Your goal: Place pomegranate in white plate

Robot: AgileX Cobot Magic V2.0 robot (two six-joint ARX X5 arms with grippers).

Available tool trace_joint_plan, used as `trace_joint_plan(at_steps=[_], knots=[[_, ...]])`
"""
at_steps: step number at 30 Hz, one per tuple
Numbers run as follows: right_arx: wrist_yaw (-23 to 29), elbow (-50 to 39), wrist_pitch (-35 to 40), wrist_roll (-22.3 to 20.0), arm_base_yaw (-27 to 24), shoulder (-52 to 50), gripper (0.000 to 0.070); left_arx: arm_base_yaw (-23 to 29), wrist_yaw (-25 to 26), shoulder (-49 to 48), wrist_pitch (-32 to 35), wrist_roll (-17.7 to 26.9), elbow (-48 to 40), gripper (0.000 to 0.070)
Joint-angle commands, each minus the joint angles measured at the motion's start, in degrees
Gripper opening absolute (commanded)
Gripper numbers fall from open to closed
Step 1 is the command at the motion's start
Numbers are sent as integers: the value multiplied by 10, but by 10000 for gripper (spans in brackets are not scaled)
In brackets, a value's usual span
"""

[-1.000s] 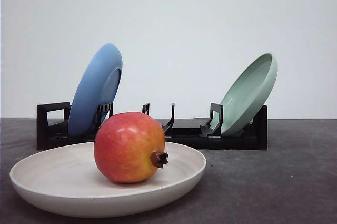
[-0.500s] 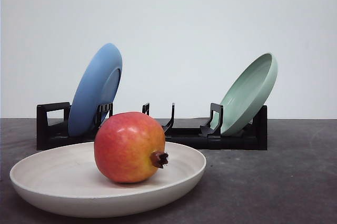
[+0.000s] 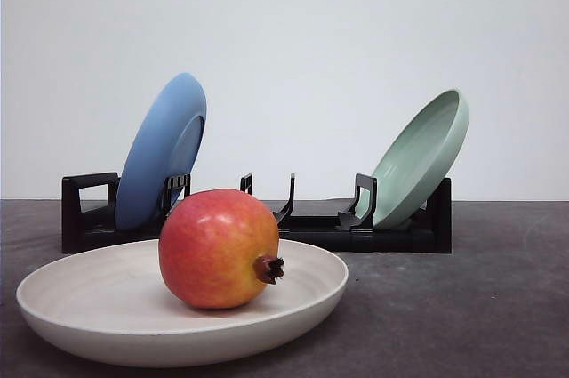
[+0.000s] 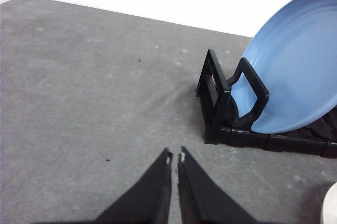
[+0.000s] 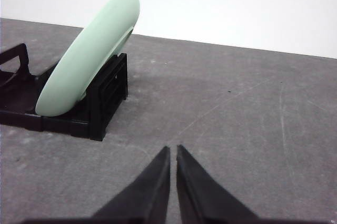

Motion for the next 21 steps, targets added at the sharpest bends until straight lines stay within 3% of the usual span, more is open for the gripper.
trace_joint_plan(at_steps=[1,21], knots=[[1,-3,8,6,-1,0,18,1,1,0,0,-4,-6,0],[1,-3,8,6,-1,0,18,1,1,0,0,-4,-6,0]])
